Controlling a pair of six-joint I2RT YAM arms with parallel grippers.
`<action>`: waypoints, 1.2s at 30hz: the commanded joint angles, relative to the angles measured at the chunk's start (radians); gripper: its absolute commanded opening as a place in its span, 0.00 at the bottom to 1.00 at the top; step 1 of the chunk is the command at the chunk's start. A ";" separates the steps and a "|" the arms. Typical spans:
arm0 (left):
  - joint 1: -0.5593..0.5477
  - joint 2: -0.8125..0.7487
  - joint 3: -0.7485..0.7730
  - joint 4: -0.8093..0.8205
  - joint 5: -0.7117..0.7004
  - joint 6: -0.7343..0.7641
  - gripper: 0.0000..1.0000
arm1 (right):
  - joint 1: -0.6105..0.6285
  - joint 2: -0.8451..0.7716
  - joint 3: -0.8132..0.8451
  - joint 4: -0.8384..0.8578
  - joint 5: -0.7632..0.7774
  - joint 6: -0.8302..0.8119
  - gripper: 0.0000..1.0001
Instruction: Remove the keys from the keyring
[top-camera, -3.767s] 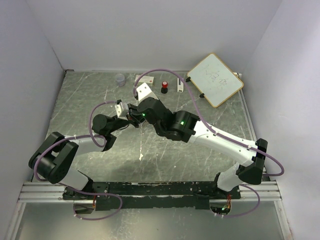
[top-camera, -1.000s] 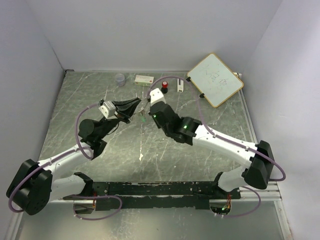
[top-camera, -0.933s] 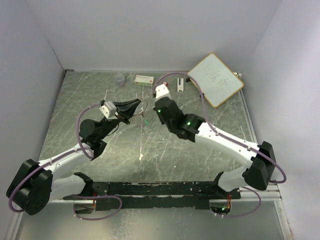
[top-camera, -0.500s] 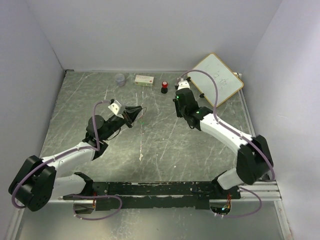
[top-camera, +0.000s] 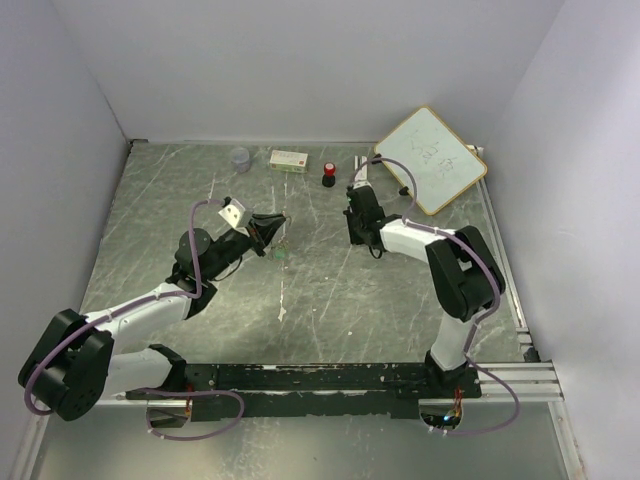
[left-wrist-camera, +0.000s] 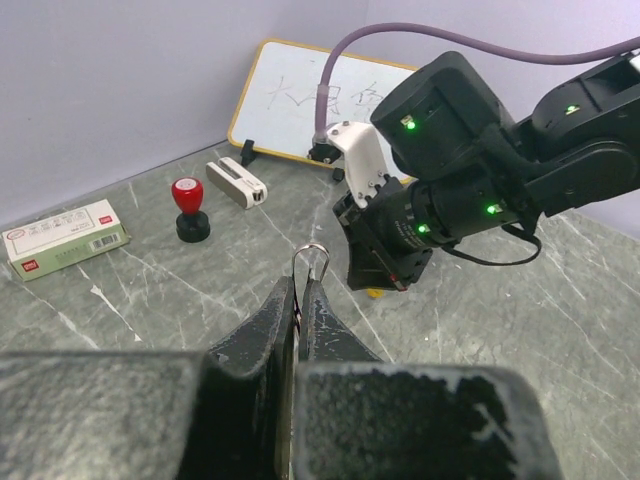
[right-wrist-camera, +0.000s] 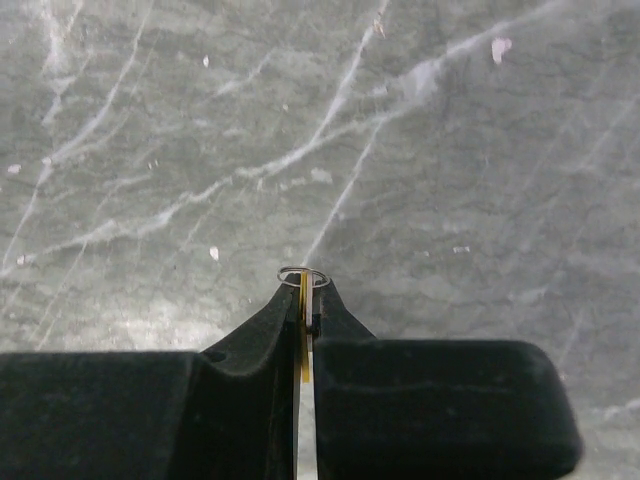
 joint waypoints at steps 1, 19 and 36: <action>0.003 0.000 0.036 0.016 -0.018 -0.002 0.07 | -0.008 0.052 0.064 0.073 -0.021 0.011 0.04; 0.003 0.019 0.056 0.009 -0.021 0.007 0.07 | 0.005 -0.124 0.015 0.060 -0.054 -0.038 0.33; 0.003 -0.058 0.121 -0.050 0.007 -0.053 0.07 | 0.104 -0.476 -0.534 0.783 -0.510 -0.010 0.32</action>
